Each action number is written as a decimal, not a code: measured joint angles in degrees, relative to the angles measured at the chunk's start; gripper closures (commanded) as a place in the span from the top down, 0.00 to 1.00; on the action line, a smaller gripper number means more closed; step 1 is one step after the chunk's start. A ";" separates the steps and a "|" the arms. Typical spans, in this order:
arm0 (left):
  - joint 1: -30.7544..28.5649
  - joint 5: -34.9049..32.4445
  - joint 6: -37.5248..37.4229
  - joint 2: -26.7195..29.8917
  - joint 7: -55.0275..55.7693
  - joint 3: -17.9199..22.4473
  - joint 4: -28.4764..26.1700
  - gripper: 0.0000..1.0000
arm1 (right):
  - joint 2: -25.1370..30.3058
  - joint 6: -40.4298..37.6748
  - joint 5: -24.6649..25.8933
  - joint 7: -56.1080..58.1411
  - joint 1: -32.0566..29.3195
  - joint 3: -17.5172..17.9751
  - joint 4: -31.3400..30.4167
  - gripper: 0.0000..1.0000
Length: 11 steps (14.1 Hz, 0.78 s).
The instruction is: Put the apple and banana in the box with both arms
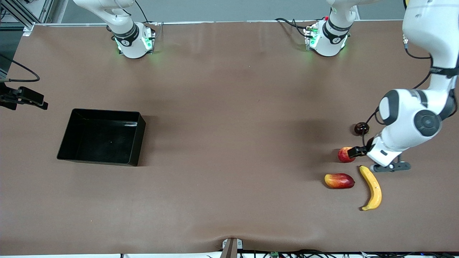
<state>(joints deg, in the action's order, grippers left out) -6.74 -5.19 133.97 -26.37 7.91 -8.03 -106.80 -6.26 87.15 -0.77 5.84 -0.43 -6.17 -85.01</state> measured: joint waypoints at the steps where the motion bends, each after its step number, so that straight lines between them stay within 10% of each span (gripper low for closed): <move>1: 0.03 0.00 0.66 -1.48 0.00 -0.02 -0.20 1.00 | -0.81 0.09 0.03 0.00 -0.39 -0.04 -0.03 1.00; 4: 0.04 0.00 1.19 -4.75 0.00 -0.04 -0.21 0.88 | -5.07 3.01 0.07 0.02 -2.27 -0.14 -0.53 1.00; 7: 0.00 0.00 1.32 -5.76 0.00 -0.04 -0.16 0.03 | -11.40 5.54 1.10 0.02 -3.93 -0.26 -0.67 1.00; 11: 0.01 0.00 1.37 -5.62 0.00 -0.21 0.40 0.00 | -14.20 7.81 1.20 0.02 -6.84 -0.39 -0.67 1.00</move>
<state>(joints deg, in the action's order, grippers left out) -6.74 -5.19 135.35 -31.99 7.91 -8.24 -106.40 -20.46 94.96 0.43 5.86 -7.27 -6.57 -85.68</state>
